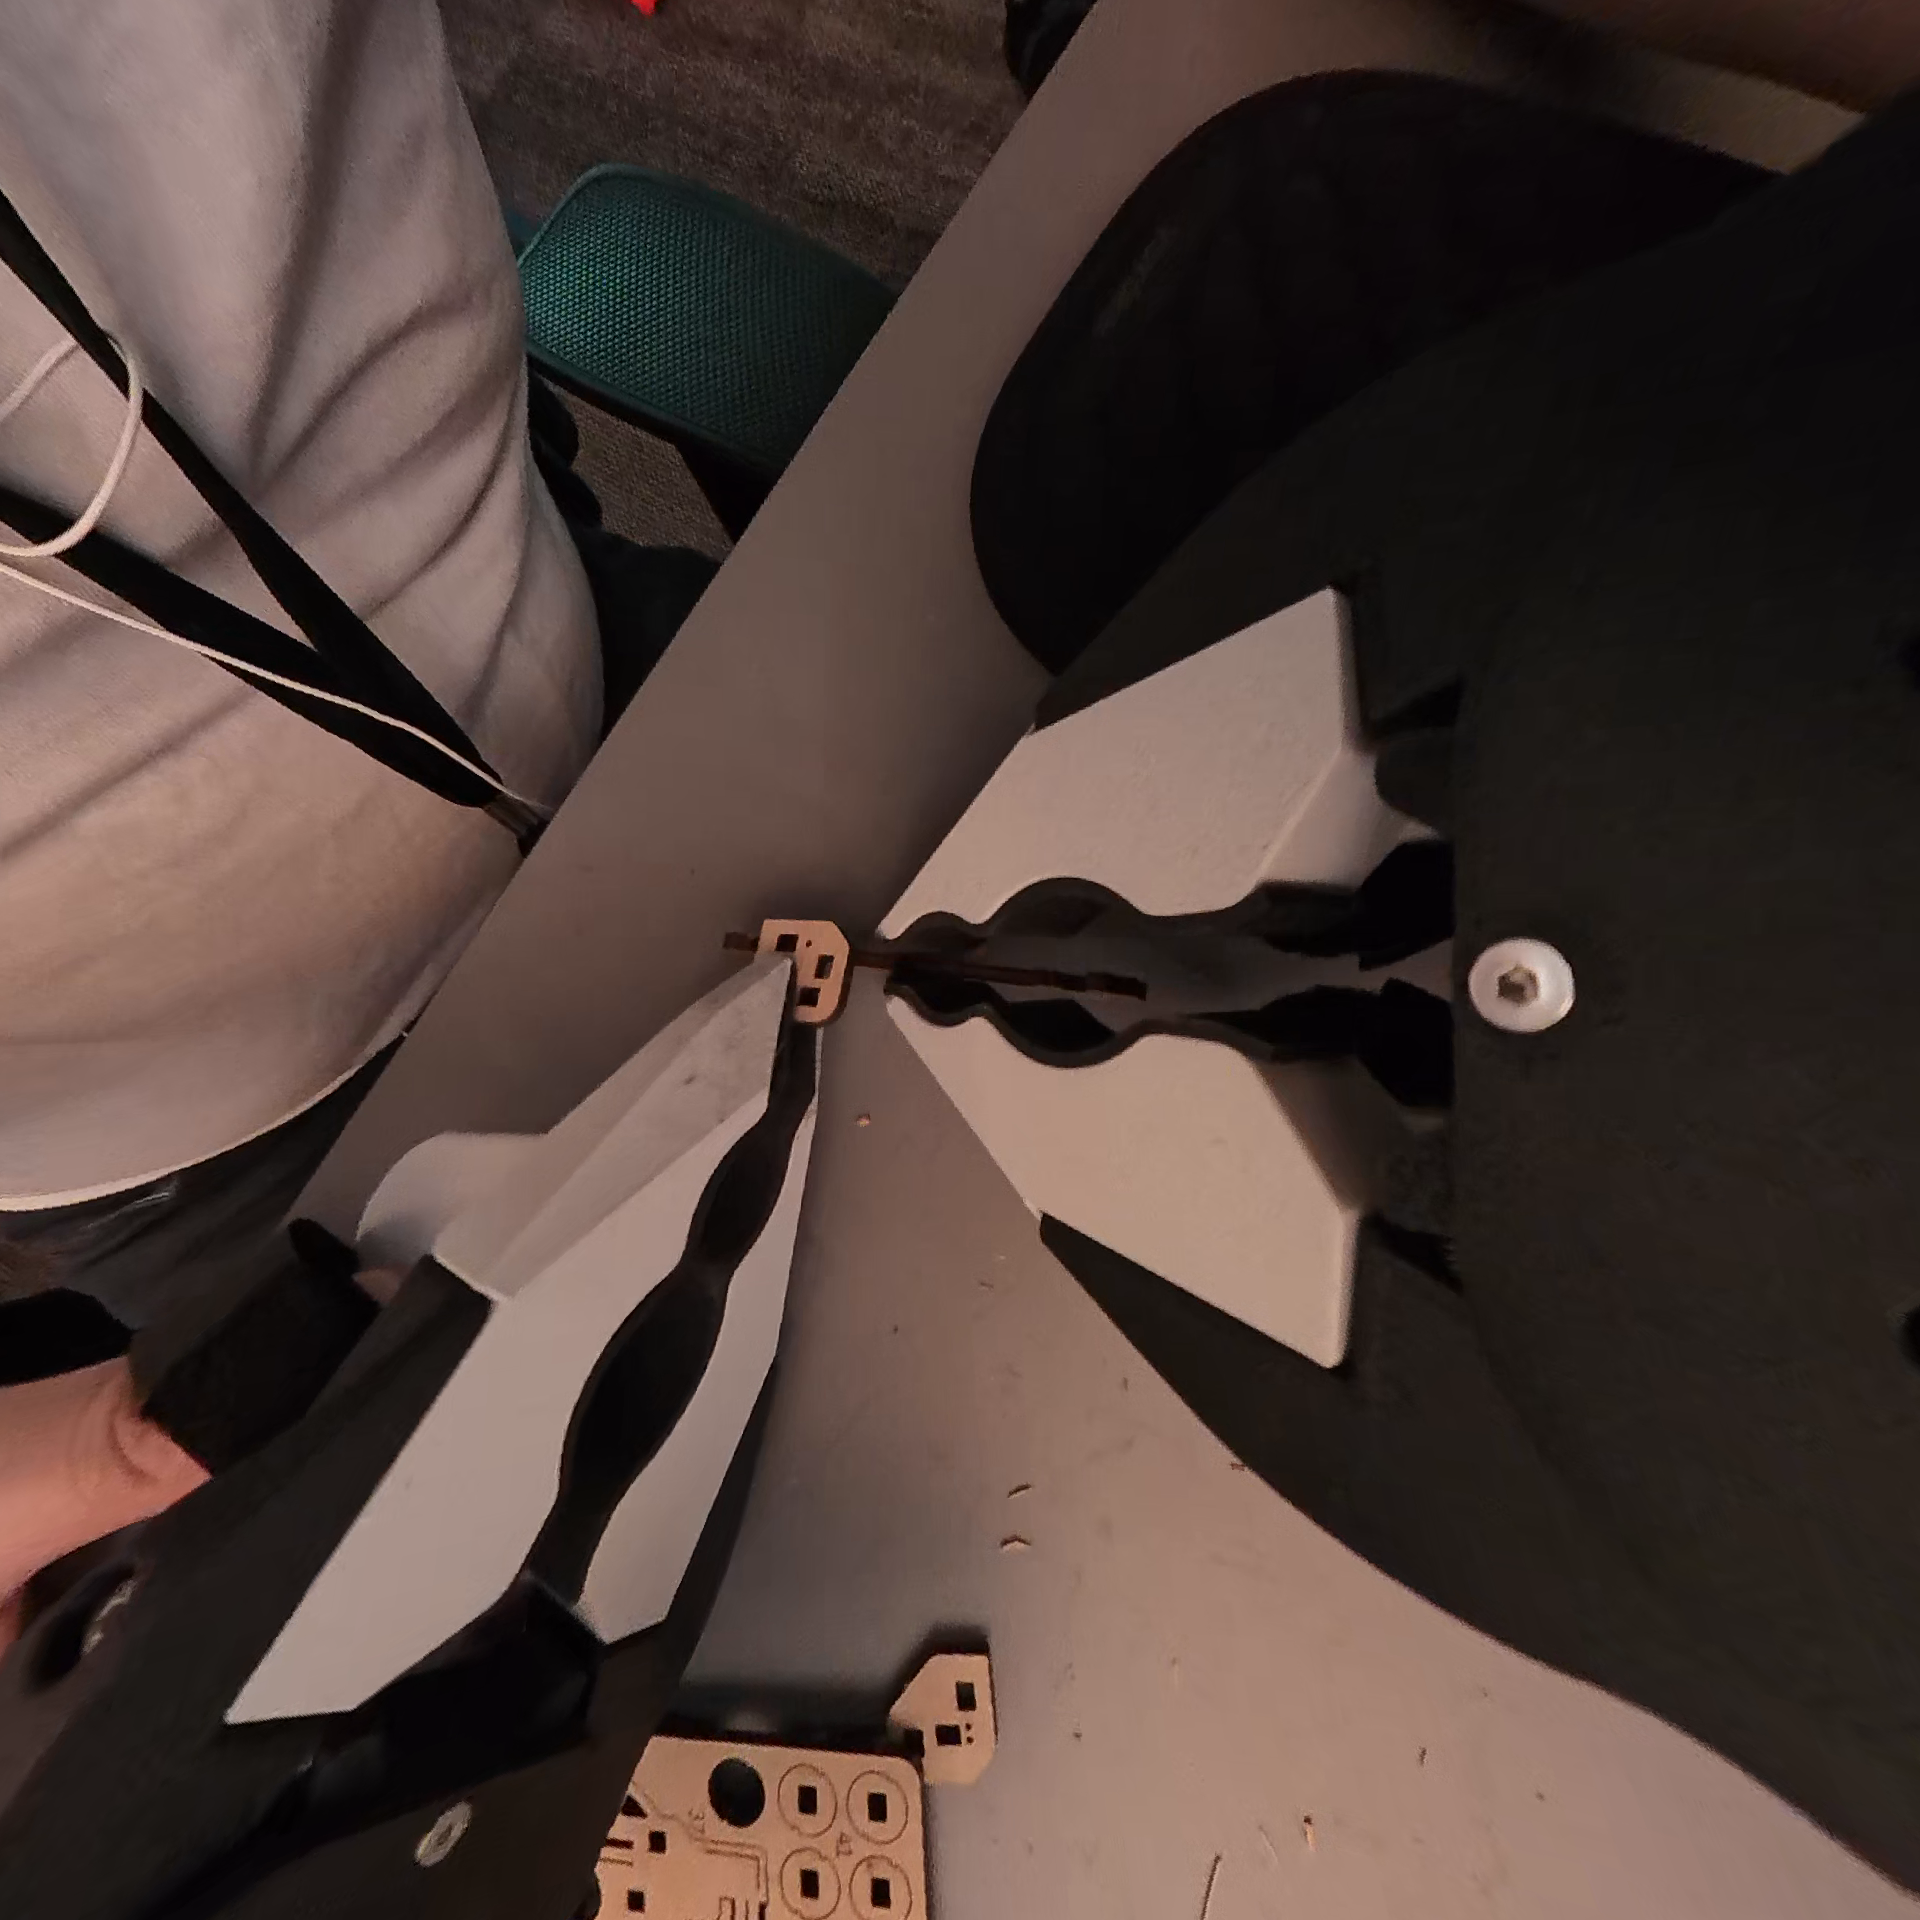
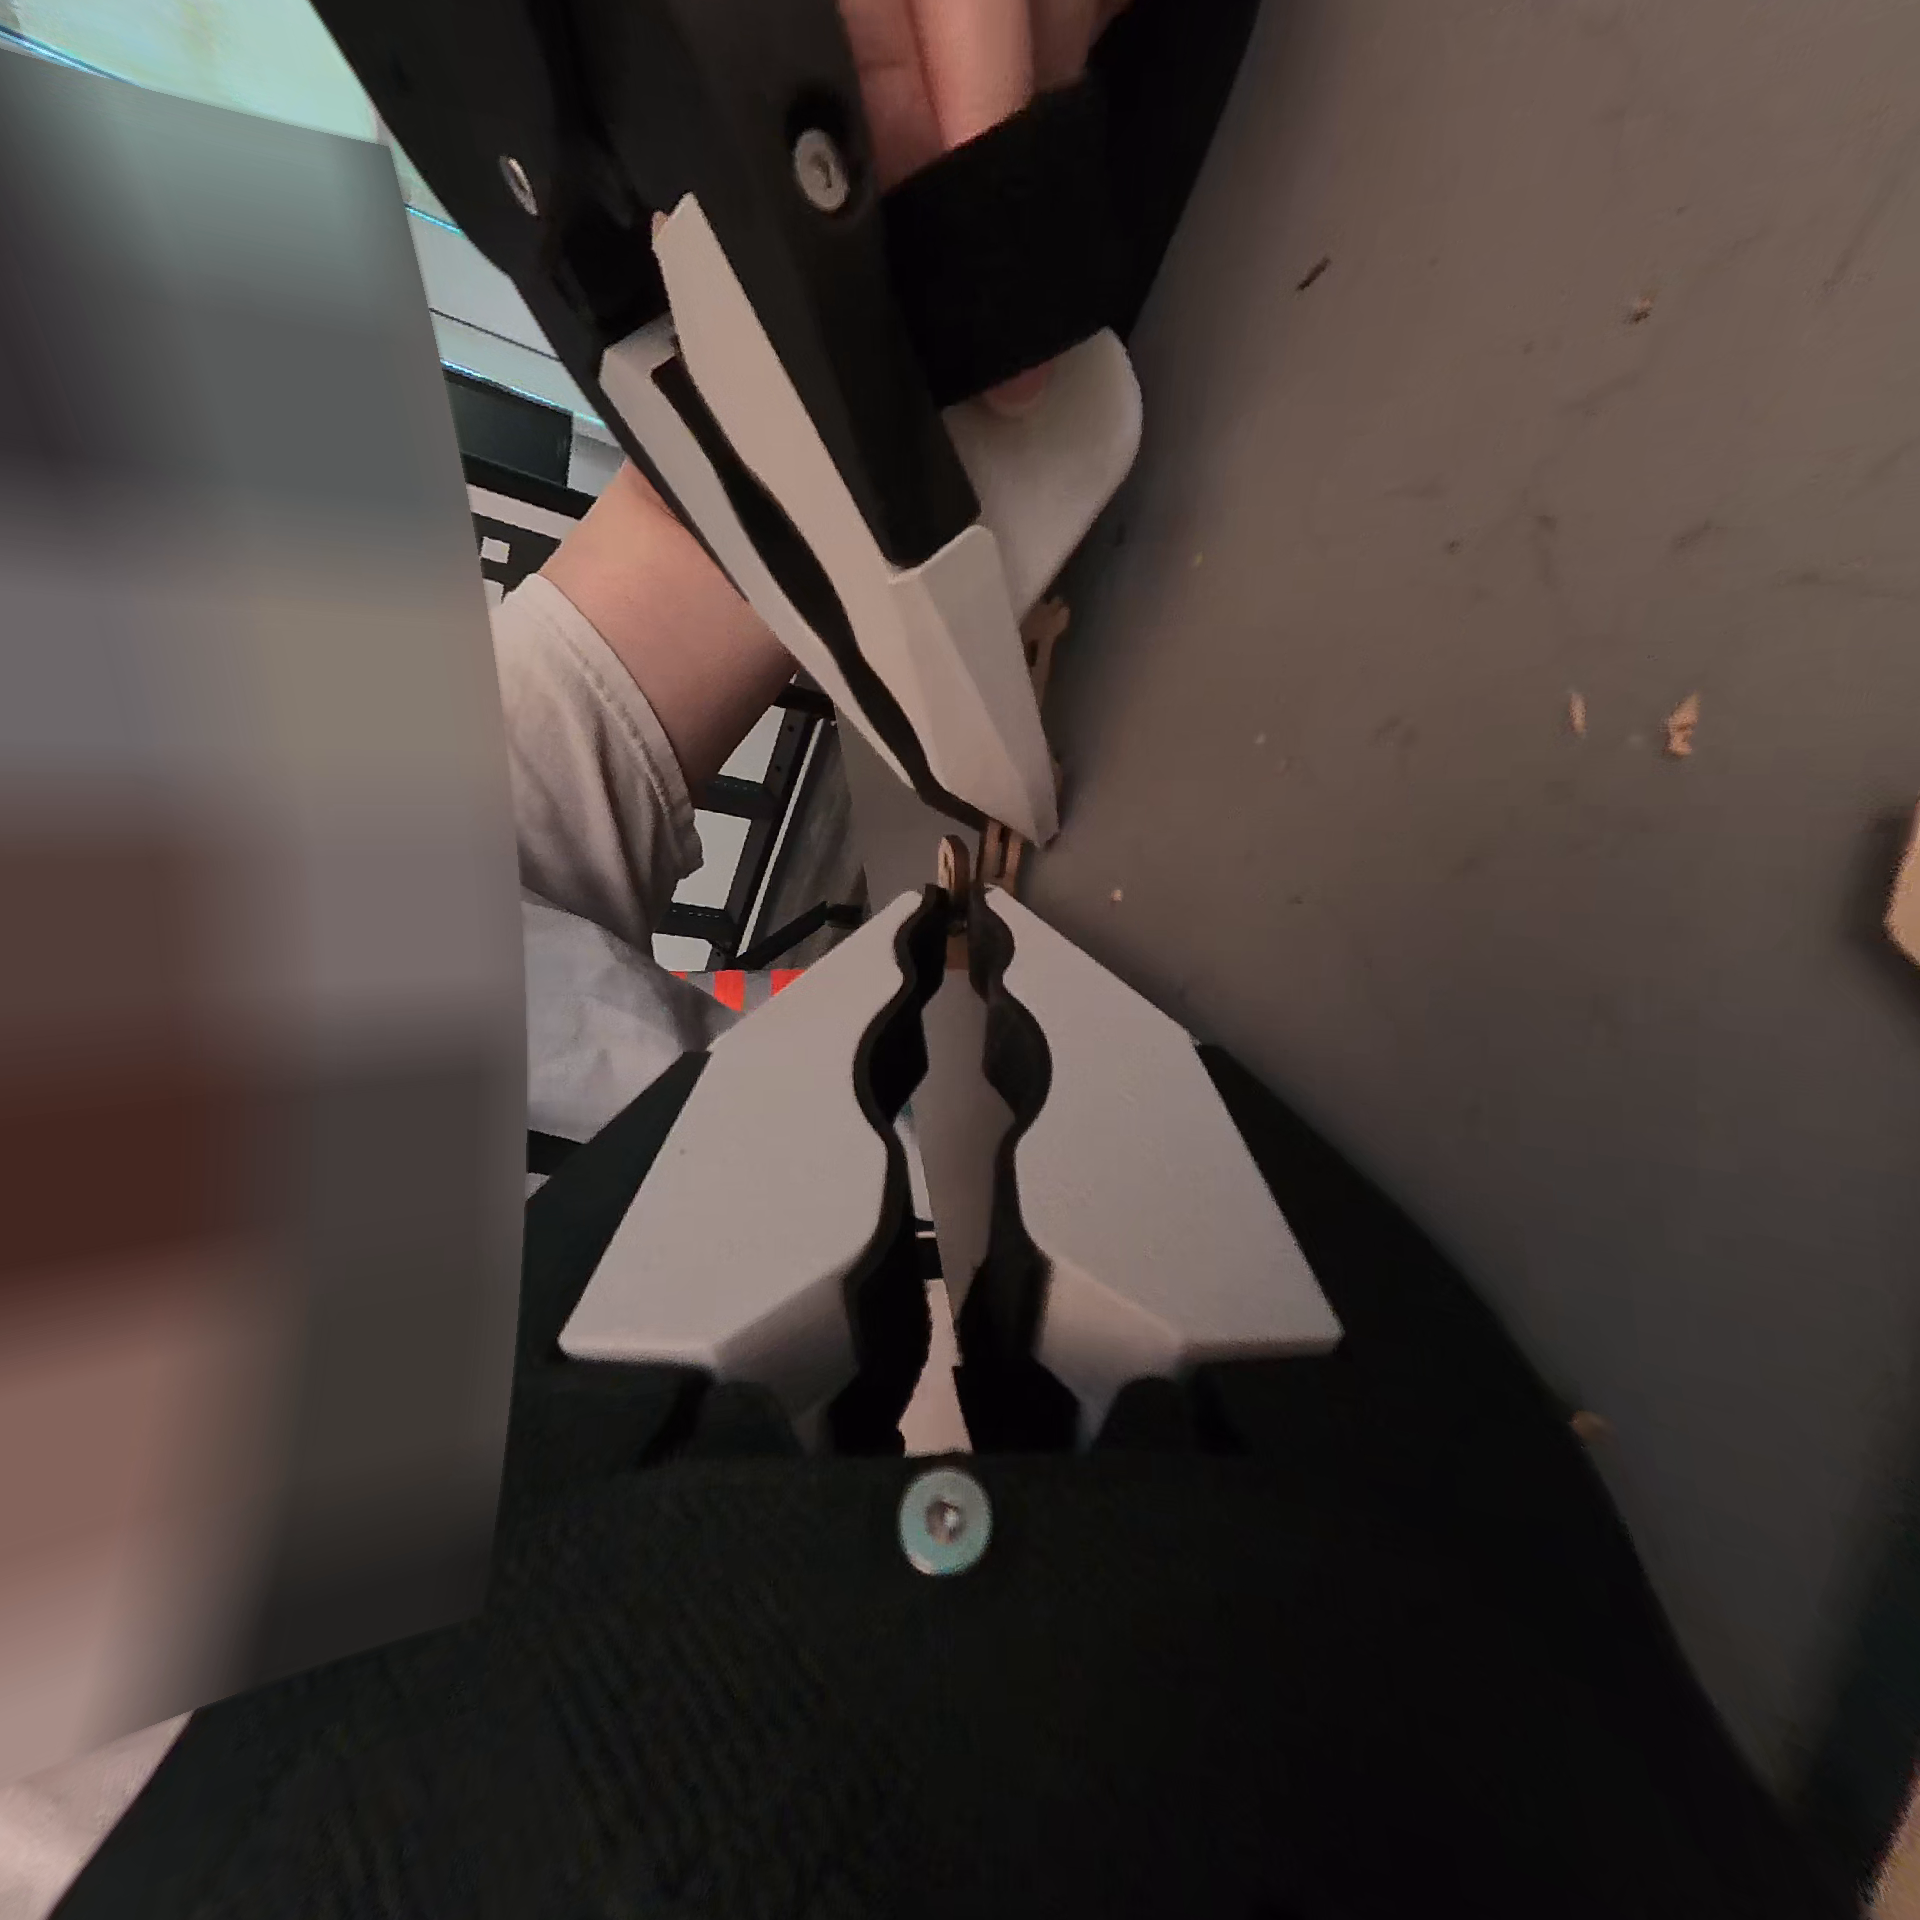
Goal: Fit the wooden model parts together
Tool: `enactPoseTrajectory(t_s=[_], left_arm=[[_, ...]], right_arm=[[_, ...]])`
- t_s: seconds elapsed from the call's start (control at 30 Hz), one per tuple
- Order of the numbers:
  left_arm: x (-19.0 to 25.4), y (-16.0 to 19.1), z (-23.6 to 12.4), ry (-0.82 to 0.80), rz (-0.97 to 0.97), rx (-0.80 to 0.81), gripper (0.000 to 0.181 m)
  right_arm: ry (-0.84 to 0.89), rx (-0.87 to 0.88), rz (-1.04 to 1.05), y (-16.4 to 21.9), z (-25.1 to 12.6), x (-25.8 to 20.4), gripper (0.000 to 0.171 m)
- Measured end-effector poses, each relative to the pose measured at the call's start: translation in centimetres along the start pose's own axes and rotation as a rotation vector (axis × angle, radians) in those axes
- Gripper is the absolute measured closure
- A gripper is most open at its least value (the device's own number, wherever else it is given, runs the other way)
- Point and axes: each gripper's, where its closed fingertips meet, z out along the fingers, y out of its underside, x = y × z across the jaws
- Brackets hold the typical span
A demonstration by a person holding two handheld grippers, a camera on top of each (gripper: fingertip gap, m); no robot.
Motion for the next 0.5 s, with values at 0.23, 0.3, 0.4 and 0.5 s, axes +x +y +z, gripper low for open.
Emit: enactPoseTrajectory(t_s=[0.23, 0.3, 0.4, 0.5], left_arm=[[-0.01, 0.00, 0.03, -0.040, 0.082, 0.009, 0.180], [0.01, 0.00, 0.04, -0.037, 0.077, 0.011, 0.180], [0.03, -0.04, 0.09, -0.040, 0.094, 0.017, 0.180], [0.10, -0.06, 0.13, -0.036, 0.105, 0.020, 0.179]], right_arm=[[0.007, -0.006, -0.010, 0.04, 0.09, 0.03, 0.168], [0.004, -0.008, -0.003, 0.05, 0.09, 0.04, 0.168], [0.003, -0.012, 0.000, 0.06, 0.15, 0.05, 0.168], [0.003, -0.017, -0.001, 0.07, 0.27, 0.01, 0.168]])
